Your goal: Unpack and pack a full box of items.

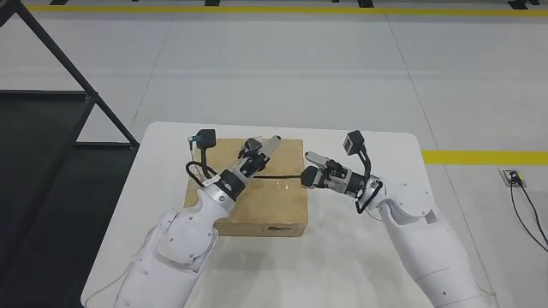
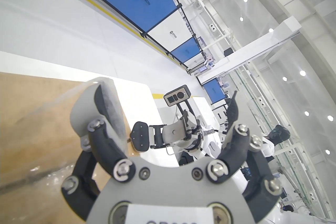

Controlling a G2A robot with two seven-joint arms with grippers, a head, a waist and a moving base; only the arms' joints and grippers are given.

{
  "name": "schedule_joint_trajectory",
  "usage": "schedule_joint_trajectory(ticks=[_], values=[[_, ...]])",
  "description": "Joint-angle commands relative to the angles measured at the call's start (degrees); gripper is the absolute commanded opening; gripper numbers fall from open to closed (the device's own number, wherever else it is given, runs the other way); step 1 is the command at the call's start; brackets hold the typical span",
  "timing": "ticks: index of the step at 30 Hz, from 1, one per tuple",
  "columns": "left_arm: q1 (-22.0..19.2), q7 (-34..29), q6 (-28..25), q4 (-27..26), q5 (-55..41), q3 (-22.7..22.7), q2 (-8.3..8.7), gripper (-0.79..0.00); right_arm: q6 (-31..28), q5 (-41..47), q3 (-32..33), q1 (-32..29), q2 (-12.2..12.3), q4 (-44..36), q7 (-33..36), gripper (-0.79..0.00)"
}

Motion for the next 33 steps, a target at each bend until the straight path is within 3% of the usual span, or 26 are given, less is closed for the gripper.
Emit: schedule_joint_trajectory(ticks=[1,33], values=[[-0.14,0.01,0.11,0.27,0.35,0.36,-0.14,0.0,-0.19,0.48,0.29,-0.4,0.12,-0.4,0.34,0.0],[-3.3,0.92,3.59,3.17,5.22,5.06,-2.65,0.0,-3.23,4.34,6.49,-7.91,2.82,-4.92,2.87,0.0]])
